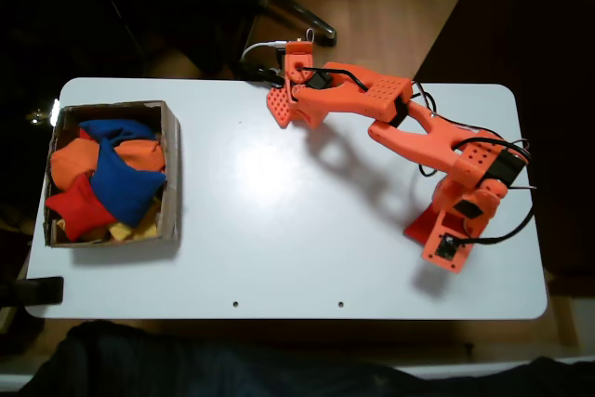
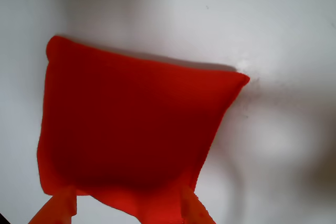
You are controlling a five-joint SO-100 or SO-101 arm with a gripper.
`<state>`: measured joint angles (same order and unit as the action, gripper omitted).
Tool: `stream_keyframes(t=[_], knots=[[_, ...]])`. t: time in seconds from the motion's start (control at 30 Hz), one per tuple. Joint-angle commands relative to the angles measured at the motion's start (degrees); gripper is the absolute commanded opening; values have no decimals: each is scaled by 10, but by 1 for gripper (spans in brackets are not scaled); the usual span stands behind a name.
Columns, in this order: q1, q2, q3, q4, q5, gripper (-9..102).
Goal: Grasp a bag and put it in the box.
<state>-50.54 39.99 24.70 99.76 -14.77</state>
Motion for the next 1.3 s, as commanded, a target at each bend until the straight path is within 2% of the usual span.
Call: stream_keyframes(t=[0.0, 0.3, 0.5, 0.9, 1.13, 1.27], knots=[[-2, 37, -20, 4, 3, 39], [-2, 22, -19, 25, 3, 42], [-1, 33, -18, 35, 10, 59], [6, 11, -4, 53, 43, 85], [5, -8, 3, 64, 33, 93], [9, -20, 3, 65, 28, 94]])
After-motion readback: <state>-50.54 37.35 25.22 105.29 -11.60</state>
